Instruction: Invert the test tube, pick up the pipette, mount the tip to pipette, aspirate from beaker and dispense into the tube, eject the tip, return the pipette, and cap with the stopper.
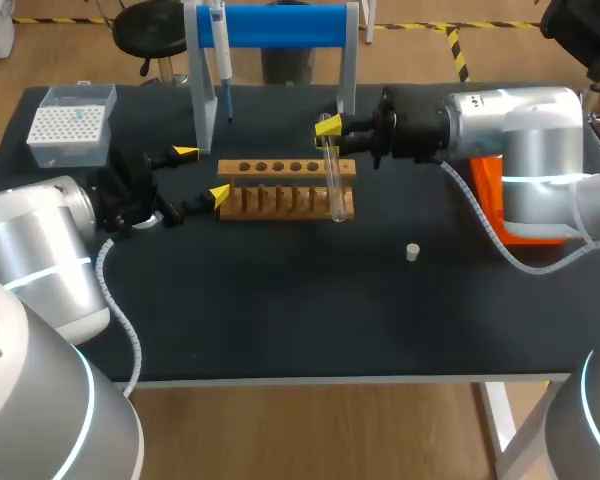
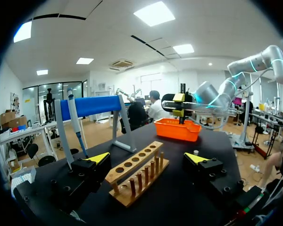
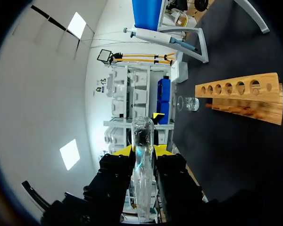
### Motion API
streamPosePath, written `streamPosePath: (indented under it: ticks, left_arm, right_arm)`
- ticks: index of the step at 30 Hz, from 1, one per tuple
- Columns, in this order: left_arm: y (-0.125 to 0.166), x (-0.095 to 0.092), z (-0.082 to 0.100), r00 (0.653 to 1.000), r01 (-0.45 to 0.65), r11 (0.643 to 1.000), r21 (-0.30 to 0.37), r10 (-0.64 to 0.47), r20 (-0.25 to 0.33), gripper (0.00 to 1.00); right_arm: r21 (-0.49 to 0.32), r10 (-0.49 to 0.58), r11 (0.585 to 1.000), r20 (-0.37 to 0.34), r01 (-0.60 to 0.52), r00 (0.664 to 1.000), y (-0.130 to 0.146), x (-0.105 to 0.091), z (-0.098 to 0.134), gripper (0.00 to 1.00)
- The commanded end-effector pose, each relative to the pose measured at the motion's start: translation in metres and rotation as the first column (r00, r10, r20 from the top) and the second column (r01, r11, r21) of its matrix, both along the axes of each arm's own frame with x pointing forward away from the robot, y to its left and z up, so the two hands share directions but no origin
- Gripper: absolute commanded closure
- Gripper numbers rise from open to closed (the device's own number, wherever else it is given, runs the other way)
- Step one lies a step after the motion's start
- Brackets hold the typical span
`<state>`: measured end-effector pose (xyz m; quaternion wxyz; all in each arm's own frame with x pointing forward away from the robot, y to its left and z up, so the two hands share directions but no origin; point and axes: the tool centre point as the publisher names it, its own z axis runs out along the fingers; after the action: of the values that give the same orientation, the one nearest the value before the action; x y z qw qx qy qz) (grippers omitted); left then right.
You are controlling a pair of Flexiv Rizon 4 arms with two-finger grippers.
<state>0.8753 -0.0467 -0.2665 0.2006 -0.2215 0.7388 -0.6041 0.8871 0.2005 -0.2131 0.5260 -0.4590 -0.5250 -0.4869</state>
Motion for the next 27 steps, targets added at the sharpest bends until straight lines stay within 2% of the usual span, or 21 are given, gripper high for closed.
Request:
streamPosePath:
  ticks: [1,12,27]
  left_arm:
    - [-0.0012,-0.001,-0.0005,1.0,-0.004,1.0,0.001,0.004,0.001,0.0]
    - [-0.0012,-0.001,-0.0005,1.0,-0.004,1.0,0.001,0.004,0.001,0.0]
    - [-0.0012,-0.001,-0.0005,1.0,-0.004,1.0,0.001,0.004,0.001,0.0]
  right_arm:
    - [0.004,0.008,1.0,-0.007,-0.008,1.0,-0.0004,0.0013,-0.0016,1.0]
    - [-0.005,0.006,1.0,-0.041,-0.006,0.999,-0.0003,-0.001,-0.0038,1.0]
    - [-0.012,-0.003,1.0,-0.035,0.002,0.999,-0.0008,-0.0009,-0.0046,1.0]
